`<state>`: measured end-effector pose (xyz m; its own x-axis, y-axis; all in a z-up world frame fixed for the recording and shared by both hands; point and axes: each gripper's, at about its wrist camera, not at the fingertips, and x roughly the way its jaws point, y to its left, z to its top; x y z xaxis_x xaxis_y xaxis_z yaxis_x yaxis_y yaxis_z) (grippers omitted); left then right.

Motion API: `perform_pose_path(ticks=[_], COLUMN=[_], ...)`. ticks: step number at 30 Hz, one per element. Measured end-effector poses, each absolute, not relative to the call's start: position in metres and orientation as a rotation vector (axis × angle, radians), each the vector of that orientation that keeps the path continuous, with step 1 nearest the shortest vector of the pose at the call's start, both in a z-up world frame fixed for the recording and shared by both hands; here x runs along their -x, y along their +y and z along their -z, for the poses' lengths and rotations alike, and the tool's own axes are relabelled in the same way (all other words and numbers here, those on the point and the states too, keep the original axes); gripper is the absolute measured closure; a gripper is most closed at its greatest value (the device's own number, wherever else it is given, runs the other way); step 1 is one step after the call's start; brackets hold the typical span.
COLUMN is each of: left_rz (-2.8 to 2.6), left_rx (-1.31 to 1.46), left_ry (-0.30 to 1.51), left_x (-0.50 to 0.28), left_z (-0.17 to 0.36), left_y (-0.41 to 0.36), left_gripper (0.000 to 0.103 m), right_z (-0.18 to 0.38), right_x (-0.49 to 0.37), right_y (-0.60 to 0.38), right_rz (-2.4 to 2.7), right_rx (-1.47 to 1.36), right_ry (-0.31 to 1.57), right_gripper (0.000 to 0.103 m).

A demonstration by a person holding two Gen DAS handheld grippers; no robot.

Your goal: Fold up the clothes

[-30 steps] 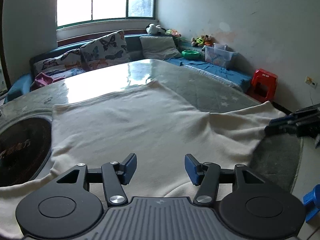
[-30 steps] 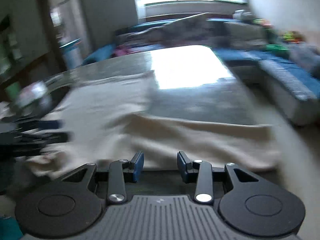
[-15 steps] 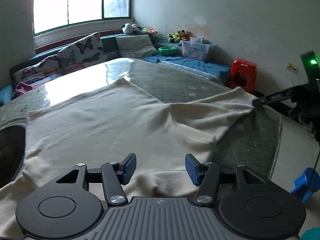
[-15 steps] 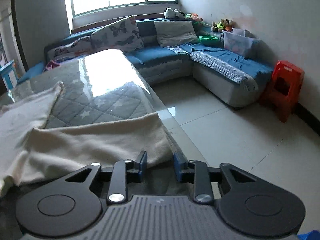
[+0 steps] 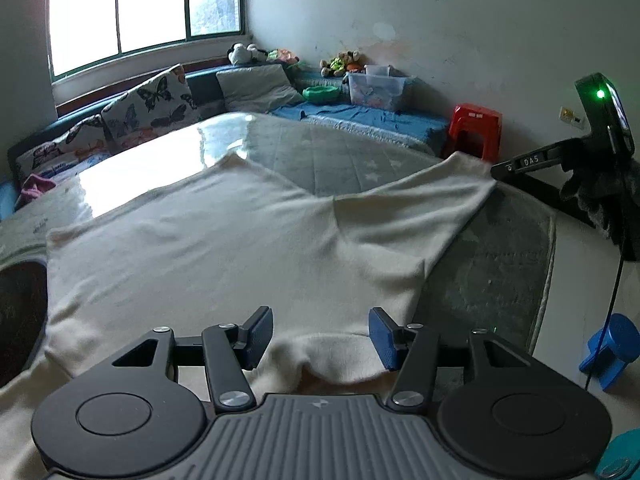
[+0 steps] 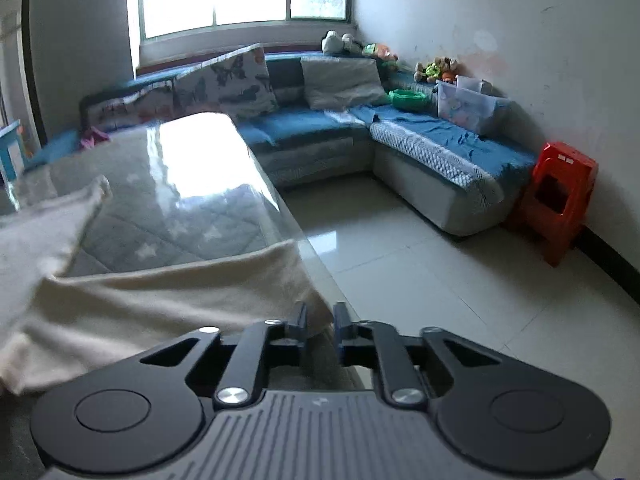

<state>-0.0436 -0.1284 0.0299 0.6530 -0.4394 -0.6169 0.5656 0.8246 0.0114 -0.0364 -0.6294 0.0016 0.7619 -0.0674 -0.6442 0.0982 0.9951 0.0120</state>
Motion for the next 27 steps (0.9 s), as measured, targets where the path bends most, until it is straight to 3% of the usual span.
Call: perform_pose_path(ticks=[2,10,12,13,16,27], left_rz=[0.584,0.609,0.62,0.627,0.638,0.684], left_rx=[-0.213,-0.203,-0.201,-0.2,-0.205,-0.22], left_ry=[0.619,0.602,0.614,0.62,0.628,0.634], left_x=[0.043,0.032,0.03,0.03,0.031,0.03], left_z=[-0.036,-0.039,-0.035,-0.034,-0.03,-0.017], left_y=[-0.13,-0.143,-0.146,-0.148,-0.151,-0.166], left_gripper=[0.047,0.052,0.053,0.053,0.053,0.053], right_z=[0.0,0.004,0.005,0.005,0.001,-0.032], right_x=[0.035,0.032,0.031,0.031,0.03,0.028], right_y=[-0.63,-0.635,-0.636,-0.636,-0.637,-0.633], right_rz=[0.089,0.085,0.083,0.082,0.08,0.064], right_rx=[-0.057,-0.101,-0.11,-0.109,-0.106,-0.097], right_ry=[0.702,0.712,0.713,0.708,0.687,0.583], right_gripper=[0.073,0.074,0.08,0.089,0.097,0.098])
